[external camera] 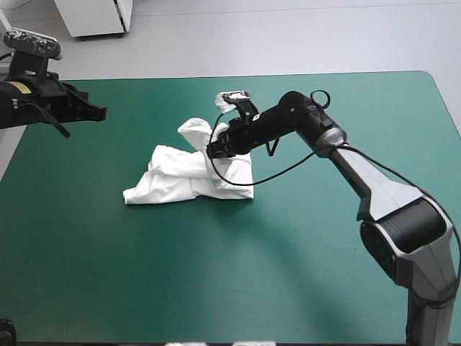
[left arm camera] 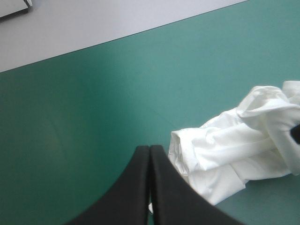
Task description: Fold the cloth
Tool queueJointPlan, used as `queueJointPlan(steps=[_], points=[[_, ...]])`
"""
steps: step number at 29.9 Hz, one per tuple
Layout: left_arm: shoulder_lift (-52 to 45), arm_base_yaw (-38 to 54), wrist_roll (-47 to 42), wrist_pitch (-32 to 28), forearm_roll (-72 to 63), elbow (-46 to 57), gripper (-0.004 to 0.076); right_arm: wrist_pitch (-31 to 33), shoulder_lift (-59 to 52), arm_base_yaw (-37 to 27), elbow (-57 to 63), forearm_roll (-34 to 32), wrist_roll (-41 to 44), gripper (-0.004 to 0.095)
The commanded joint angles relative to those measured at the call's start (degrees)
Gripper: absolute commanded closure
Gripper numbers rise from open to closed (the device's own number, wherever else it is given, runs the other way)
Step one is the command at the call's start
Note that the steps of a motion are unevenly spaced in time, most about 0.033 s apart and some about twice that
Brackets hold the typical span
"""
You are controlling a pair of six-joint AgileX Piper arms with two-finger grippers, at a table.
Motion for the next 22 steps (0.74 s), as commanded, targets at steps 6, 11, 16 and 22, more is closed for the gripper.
queueJointPlan(steps=[6, 11, 16, 22], points=[[-2.3, 0.1, -0.6, -2.6, -0.5, -0.1, 0.0733, -0.3, 6.7, 4.0, -12.8, 7.3, -3.4, 0.0917], [-2.3, 0.1, -0.6, -2.6, -0.4, -0.1, 0.0733, 3.5, 11.2, 4.2, -19.0, 7.5, -3.5, 0.0785], [-2.3, 0.1, -0.6, -2.6, -0.1, -0.1, 0.0733, 4.3, 11.6, 4.2, -20.9, 7.5, -4.9, 0.0562], [-2.4, 0.1, -0.6, -2.3, -0.3, -0.1, 0.0733, 9.0, 11.4, 3.9, -24.5, 6.8, -3.4, 0.0431]])
